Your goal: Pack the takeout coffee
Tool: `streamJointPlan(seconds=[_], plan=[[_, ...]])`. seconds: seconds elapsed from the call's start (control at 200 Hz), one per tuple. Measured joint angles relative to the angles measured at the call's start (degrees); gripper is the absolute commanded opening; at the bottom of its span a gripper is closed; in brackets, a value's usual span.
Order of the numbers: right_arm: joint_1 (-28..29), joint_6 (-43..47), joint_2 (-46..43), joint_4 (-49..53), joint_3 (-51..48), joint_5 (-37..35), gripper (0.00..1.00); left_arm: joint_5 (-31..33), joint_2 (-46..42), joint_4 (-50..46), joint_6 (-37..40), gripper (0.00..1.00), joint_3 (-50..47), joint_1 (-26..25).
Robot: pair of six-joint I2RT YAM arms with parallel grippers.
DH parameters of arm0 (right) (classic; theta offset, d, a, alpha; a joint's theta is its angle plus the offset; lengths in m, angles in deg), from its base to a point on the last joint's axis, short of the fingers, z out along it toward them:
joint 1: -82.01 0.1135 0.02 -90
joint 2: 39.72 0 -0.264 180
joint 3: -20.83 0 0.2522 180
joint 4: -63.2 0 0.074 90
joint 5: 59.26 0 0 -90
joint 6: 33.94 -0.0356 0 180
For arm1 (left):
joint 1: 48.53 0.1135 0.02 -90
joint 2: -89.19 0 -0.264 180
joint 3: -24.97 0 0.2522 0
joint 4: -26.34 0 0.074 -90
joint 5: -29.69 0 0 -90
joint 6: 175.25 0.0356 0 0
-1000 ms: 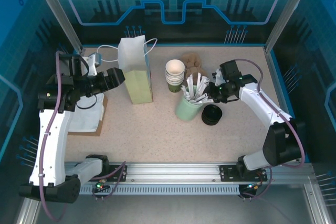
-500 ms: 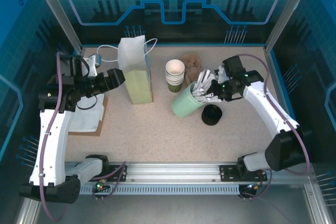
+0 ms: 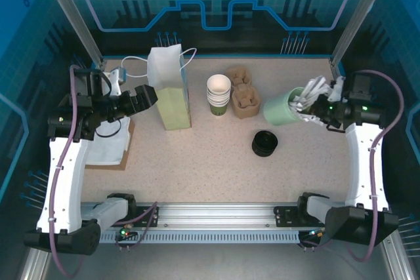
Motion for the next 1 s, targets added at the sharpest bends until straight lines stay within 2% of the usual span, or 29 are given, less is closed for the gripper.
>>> streamJointPlan(seconds=[0.095, 0.23, 0.58, 0.835, 1.001], plan=[[-3.7, 0.4, 0.5, -0.5, 0.0, -2.0, 0.04, 0.0, -0.5, 0.0, 0.0, 0.99, -0.3, 0.0], [-4.1, 0.1, 3.7, -2.9, 0.0, -4.3, 0.04, 0.0, -0.7, 0.0, 0.0, 0.99, -0.4, 0.0], [-0.2, -0.3, 22.7, -7.8, 4.5, -13.1, 0.05, 0.0, -0.6, 0.0, 0.3, 0.99, -0.7, 0.0], [1.3, -0.3, 30.6, -8.7, 11.3, -16.8, 0.07, 0.0, 0.5, 0.0, 1.3, 0.99, -1.4, 0.0], [1.8, -0.2, 34.0, -9.1, 14.3, -16.7, 0.14, 0.0, 0.9, 0.0, 1.4, 0.99, -1.7, 0.0]])
